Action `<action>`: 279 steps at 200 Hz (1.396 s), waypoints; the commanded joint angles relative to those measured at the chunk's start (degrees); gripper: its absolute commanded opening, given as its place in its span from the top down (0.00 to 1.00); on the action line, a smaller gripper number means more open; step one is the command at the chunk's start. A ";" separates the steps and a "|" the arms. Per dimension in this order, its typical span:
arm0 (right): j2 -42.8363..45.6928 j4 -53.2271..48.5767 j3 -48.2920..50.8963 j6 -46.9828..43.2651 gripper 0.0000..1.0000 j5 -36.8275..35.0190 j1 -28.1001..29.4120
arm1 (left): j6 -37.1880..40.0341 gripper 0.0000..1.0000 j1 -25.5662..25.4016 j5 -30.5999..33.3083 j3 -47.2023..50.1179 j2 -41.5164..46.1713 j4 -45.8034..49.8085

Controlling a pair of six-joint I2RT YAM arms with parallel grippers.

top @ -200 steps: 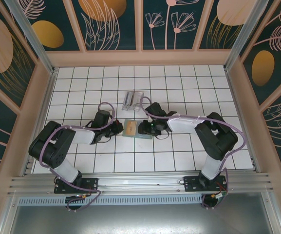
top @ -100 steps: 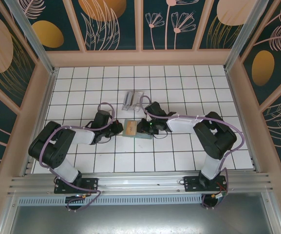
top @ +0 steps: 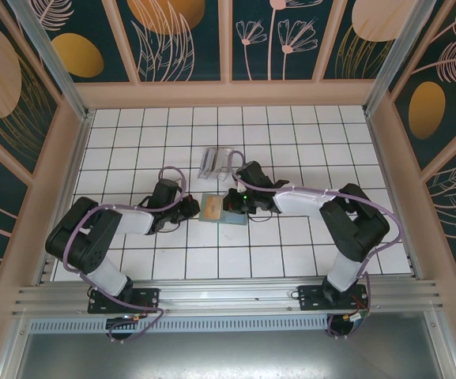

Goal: Put the credit cards into the card holder
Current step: Flip over the card slot in the card holder, then pick up the credit card from the storage box.

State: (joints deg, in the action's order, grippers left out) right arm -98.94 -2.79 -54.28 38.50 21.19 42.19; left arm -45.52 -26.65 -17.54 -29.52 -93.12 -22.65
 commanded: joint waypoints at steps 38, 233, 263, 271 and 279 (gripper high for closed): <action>-1.68 2.11 -2.58 0.30 0.90 1.49 0.78 | -1.55 0.93 -0.77 -0.57 1.69 -1.35 7.57; 15.99 3.49 4.15 -10.06 0.41 -10.60 -4.55 | 4.86 0.52 0.78 13.97 -6.61 12.93 17.32; 16.99 7.80 4.49 -11.10 0.25 -8.97 -9.02 | 6.05 0.52 0.79 15.90 -8.10 17.98 11.37; 15.28 8.39 2.64 -10.44 0.26 -7.91 -9.55 | 6.14 0.52 0.77 17.36 -8.95 18.24 11.27; 12.98 8.37 0.23 -10.09 0.25 -7.74 -9.59 | 5.88 0.52 0.75 19.10 -9.82 18.09 11.53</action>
State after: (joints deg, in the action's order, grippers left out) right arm -82.72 2.87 -50.22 28.80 13.10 33.52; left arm -41.45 -26.15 -3.57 -36.51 -76.18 -8.67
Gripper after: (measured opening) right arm 0.744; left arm 0.479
